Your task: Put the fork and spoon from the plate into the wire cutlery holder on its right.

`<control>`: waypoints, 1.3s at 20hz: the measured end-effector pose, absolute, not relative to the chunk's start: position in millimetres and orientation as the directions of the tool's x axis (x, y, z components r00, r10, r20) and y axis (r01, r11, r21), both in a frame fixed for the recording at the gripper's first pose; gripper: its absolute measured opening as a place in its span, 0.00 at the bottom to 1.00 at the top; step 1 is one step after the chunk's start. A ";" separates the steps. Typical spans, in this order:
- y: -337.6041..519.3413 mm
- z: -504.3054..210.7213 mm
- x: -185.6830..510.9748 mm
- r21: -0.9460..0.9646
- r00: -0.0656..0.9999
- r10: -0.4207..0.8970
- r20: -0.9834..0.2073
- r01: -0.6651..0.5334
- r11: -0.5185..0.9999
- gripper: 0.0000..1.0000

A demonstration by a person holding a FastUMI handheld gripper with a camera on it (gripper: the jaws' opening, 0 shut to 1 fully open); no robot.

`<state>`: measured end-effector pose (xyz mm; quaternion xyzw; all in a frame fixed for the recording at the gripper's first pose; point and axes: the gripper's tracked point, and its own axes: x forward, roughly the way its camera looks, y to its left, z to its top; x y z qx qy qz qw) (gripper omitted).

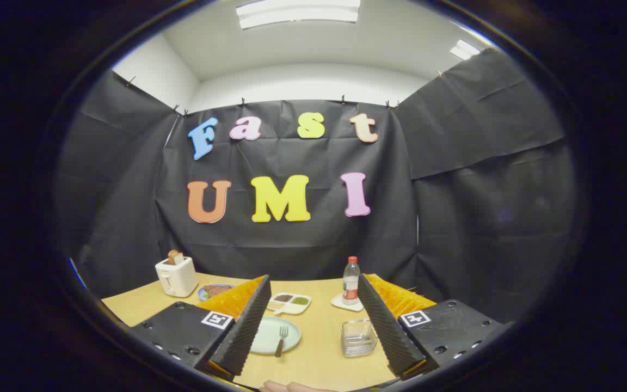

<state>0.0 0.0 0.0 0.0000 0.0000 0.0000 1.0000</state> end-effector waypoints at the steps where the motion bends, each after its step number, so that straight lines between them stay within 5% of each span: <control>1: 0.2 -0.3 -0.6 -0.009 1.000 -0.003 -0.001 0.003 1.000 0.95; 14: 8.1 -7.7 19.7 -0.047 0.999 -0.007 -0.045 0.005 0.999 0.95; 26: 45.3 -46.9 113.5 -0.097 0.973 0.029 -0.228 -0.052 0.994 0.96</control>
